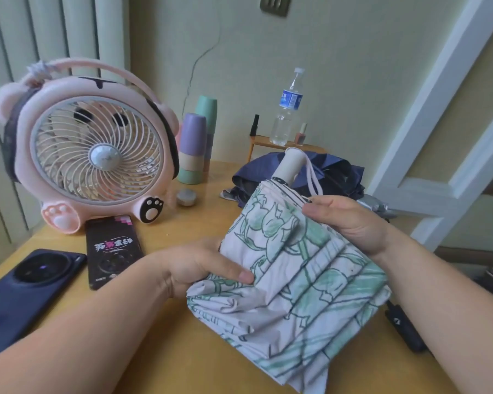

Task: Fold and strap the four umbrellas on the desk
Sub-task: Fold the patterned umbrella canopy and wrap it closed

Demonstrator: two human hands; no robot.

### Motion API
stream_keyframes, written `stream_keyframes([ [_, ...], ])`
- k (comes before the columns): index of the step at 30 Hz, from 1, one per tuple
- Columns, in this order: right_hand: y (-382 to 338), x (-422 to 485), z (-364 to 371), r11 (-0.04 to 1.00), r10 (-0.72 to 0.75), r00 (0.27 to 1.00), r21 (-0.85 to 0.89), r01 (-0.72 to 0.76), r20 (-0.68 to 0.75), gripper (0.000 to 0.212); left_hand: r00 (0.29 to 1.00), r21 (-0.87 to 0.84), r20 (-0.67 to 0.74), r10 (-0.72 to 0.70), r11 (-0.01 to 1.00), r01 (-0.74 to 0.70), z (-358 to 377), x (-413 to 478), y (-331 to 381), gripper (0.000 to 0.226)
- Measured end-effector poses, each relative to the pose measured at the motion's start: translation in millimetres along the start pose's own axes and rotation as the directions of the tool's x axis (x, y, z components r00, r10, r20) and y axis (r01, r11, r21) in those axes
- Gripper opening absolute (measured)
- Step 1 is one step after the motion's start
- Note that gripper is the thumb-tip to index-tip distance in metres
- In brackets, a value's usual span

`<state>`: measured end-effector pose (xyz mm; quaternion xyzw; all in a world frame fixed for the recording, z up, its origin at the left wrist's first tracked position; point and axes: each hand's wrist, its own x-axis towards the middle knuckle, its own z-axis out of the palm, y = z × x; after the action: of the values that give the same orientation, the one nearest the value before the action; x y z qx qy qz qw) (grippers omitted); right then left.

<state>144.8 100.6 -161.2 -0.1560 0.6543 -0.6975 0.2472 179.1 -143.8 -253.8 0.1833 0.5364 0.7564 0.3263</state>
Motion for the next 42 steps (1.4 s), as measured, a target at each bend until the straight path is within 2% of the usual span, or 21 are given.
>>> stream_keyframes([
  [3,4,1,-6,0.997,-0.069,0.997,0.021,0.069,0.032,0.02,0.998,-0.021,0.067,0.019,1.0,-0.017,-2,1,-1,0.049],
  [5,4,4,-10,0.992,-0.121,0.992,-0.037,0.122,0.029,0.028,0.995,0.008,0.102,0.01,1.0,-0.011,-2,1,-2,0.052],
  [7,3,6,-9,0.982,-0.153,0.988,-0.12,0.149,-0.017,0.034,0.993,0.044,0.122,-0.003,0.999,-0.002,-1,3,-4,0.06],
  [10,0,8,-3,0.967,-0.198,0.969,-0.191,0.169,-0.148,0.022,0.992,0.051,0.129,-0.014,0.999,0.008,4,5,-5,0.059],
  [13,-2,10,1,0.943,-0.234,0.942,-0.292,0.16,-0.241,0.014,0.998,0.091,0.055,-0.024,0.996,0.019,4,7,-3,0.053],
  [18,-7,7,0,0.912,-0.165,0.926,-0.409,0.013,-0.338,0.013,0.987,0.164,-0.144,-0.071,0.982,0.094,8,10,0,0.052],
  [20,-11,3,-3,0.747,-0.329,0.857,-0.665,-0.021,-0.396,0.015,0.981,0.152,-0.166,-0.104,0.98,0.129,11,9,3,0.052],
  [21,-14,0,-2,0.577,-0.517,0.773,-0.817,-0.003,-0.368,0.013,0.978,0.156,-0.175,-0.117,0.977,0.144,12,9,5,0.05],
  [23,-26,-11,12,0.192,-0.788,0.615,-0.958,0.211,-0.023,0.009,0.972,0.187,-0.185,-0.145,0.966,0.18,12,6,11,0.048],
  [24,-35,-15,23,0.021,-0.771,0.611,-0.951,0.308,0.181,0.025,0.968,0.227,-0.193,-0.16,0.952,0.203,13,5,17,0.047],
  [26,-49,-15,46,-0.233,-0.479,0.776,-0.912,0.338,0.41,0.062,0.956,0.358,-0.213,-0.2,0.895,0.267,15,4,32,0.049],
  [28,-57,-4,59,-0.407,-0.136,0.943,-0.885,0.225,0.302,0.082,0.95,0.548,-0.212,-0.23,0.777,0.31,27,7,54,0.053],
  [29,-57,1,63,-0.409,0.006,0.979,-0.893,0.188,0.204,0.082,0.955,0.638,-0.184,-0.231,0.711,0.295,33,9,65,0.052],
  [31,-52,8,61,-0.239,0.185,0.978,-0.961,0.141,0.098,0.074,0.956,0.787,-0.158,-0.248,0.553,0.273,49,12,84,0.045],
  [33,-45,11,52,-0.104,0.208,0.97,-0.983,0.153,0.129,0.07,0.926,0.857,-0.23,-0.298,0.389,0.338,58,12,97,0.045],
  [35,-45,7,45,-0.068,0.227,0.963,-0.984,0.164,0.145,0.069,0.905,0.899,-0.303,-0.3,0.225,0.376,74,12,104,0.045],
  [37,-50,0,37,0.017,0.259,0.956,-0.99,0.138,0.138,0.064,0.909,0.913,-0.4,-0.116,-0.132,0.385,89,14,102,0.057],
  [38,-53,-3,32,0.09,0.28,0.951,-0.99,0.108,0.129,0.059,0.917,0.859,-0.397,0.035,-0.338,0.385,99,15,98,0.06],
  [39,-55,-6,27,0.157,0.301,0.947,-0.985,0.07,0.115,0.054,0.92,0.79,-0.36,0.151,-0.475,0.387,105,16,95,0.059],
  [40,-57,-9,23,0.196,0.316,0.943,-0.98,0.041,0.103,0.05,0.919,0.751,-0.334,0.21,-0.529,0.394,109,17,93,0.054],
  [42,-55,-11,21,0.145,0.297,0.949,-0.987,0.062,0.103,0.053,0.921,0.762,-0.351,0.165,-0.521,0.384,113,19,94,0.044],
])
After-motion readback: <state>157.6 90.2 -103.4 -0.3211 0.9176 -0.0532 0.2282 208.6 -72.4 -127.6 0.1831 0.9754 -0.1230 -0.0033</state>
